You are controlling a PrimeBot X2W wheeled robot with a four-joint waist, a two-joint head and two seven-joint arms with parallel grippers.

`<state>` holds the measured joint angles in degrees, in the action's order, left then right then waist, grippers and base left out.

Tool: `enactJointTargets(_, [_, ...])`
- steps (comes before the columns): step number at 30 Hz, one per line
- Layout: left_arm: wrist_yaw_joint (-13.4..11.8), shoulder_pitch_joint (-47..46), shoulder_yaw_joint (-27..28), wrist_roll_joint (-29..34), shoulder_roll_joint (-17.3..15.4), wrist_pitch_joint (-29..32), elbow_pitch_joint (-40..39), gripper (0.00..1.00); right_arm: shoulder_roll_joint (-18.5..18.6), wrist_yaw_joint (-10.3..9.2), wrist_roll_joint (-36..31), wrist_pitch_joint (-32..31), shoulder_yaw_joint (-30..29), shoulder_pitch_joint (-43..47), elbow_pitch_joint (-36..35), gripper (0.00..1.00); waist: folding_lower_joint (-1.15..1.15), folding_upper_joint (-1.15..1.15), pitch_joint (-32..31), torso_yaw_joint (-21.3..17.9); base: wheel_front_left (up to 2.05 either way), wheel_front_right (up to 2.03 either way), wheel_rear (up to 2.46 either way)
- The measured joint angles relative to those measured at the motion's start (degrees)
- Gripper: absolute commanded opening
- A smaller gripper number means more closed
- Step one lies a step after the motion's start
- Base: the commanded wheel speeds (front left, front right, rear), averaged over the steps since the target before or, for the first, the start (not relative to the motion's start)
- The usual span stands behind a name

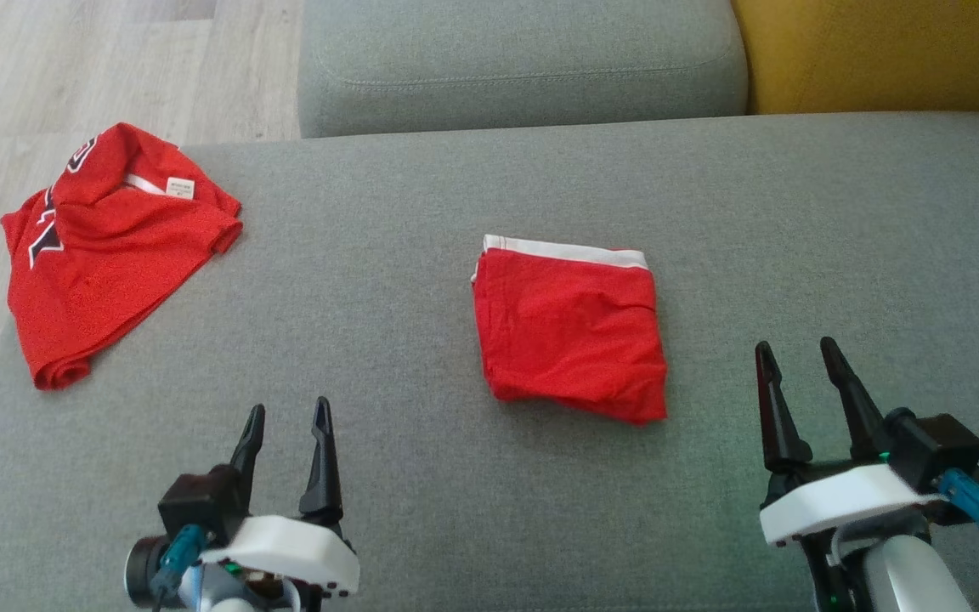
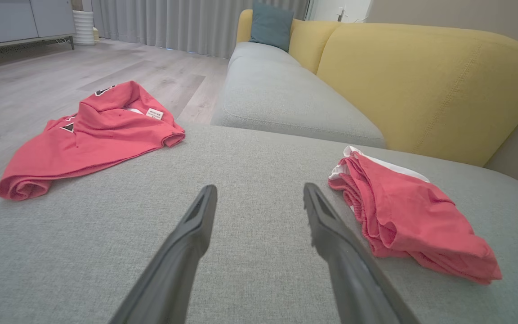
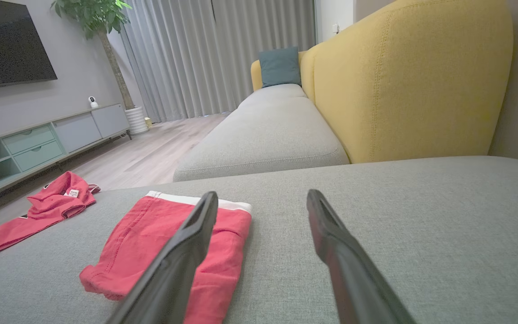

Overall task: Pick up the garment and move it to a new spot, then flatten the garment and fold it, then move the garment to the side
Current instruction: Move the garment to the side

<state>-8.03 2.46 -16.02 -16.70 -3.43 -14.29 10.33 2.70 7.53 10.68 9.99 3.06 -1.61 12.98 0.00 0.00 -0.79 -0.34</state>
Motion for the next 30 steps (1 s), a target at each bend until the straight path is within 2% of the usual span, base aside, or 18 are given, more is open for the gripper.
enactJointTargets(8, [0.0,0.0,0.0,0.4,0.1,0.0,0.2,1.00,0.0,0.00,-0.6,-4.3,-1.1,-0.3,1.0,1.00,0.00,0.00,0.5,0.5,0.00,0.00,0.00])
enactJointTargets(14, [0.5,-0.3,-0.3,0.5,0.1,0.0,0.2,1.00,0.8,0.00,-0.7,-16.6,-1.4,-6.3,4.4,1.00,0.00,0.00,2.3,1.8,0.00,0.00,0.00])
enactJointTargets(17, [0.8,-0.4,-0.7,0.5,0.2,0.0,0.1,1.00,3.1,0.00,4.2,-24.1,0.1,-11.6,6.9,1.00,0.00,0.00,3.6,2.8,0.00,0.00,0.00])
enactJointTargets(20, [0.8,-1.2,-1.4,0.5,0.2,0.0,0.0,1.00,5.5,0.00,7.9,-28.4,0.9,-15.3,9.7,1.00,0.00,0.00,5.2,4.0,0.00,0.00,0.00])
enactJointTargets(23, [0.8,-2.7,-1.8,0.5,0.3,0.0,-0.2,1.00,7.4,0.00,10.4,-30.8,1.5,-18.3,12.9,1.00,0.00,0.00,6.6,5.4,0.00,0.00,0.00])
enactJointTargets(30, [0.7,-4.0,-2.5,-0.1,0.3,0.0,-0.7,1.00,9.2,0.00,15.0,-33.8,5.5,-23.5,20.2,1.00,0.01,0.00,9.8,9.3,0.00,0.00,0.00])
